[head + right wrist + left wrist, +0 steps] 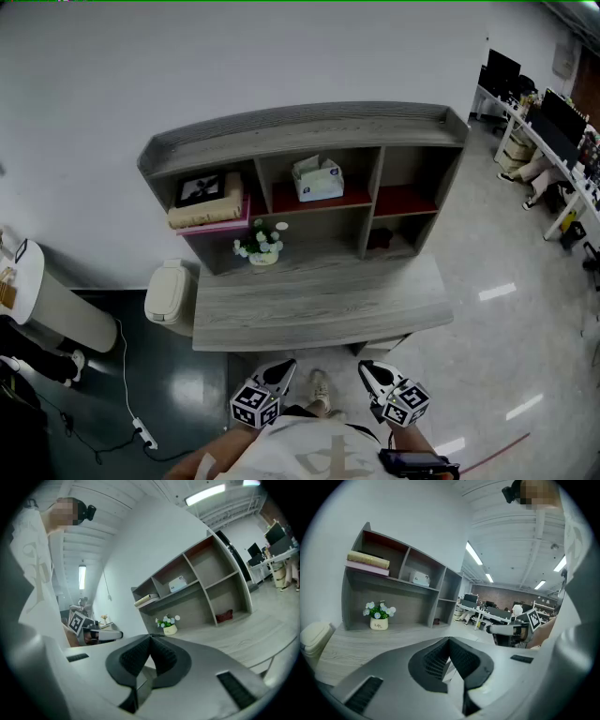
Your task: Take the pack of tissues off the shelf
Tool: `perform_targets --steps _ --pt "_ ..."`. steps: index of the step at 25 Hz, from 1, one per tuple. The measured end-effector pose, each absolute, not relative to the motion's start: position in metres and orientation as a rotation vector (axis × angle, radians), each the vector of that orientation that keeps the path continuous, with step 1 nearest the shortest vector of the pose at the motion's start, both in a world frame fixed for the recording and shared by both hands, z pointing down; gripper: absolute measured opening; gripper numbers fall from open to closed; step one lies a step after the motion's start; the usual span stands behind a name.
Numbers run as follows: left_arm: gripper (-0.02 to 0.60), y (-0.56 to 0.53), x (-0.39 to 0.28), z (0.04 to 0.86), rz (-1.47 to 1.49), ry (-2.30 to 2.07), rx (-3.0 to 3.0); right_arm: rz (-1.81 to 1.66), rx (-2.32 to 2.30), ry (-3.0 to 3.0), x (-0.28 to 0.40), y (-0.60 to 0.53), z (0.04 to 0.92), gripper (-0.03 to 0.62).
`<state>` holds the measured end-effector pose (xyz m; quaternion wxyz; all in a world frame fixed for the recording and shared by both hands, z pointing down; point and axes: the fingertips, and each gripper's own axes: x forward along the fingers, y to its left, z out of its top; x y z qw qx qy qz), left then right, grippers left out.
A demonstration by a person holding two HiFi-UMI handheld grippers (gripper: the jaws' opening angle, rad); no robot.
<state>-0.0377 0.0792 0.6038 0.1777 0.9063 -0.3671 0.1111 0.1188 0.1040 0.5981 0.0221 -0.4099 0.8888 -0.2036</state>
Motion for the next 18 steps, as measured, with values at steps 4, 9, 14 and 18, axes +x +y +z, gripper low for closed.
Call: perform_targets --steps 4,9,14,18 --pt "0.003 0.092 -0.036 0.605 0.332 -1.035 2.556 -0.653 -1.274 2.733 0.120 0.119 0.600 0.003" --pt "0.003 0.102 -0.032 0.605 0.349 -1.034 2.544 -0.663 -1.277 2.724 0.125 0.130 0.601 0.003" --pt "0.003 0.106 -0.028 0.606 0.369 -1.030 2.541 -0.697 -1.301 2.687 0.132 0.136 0.607 0.005" --pt "0.003 0.108 -0.029 0.605 0.380 -1.033 2.541 -0.714 -1.302 2.674 0.130 0.135 0.610 0.005"
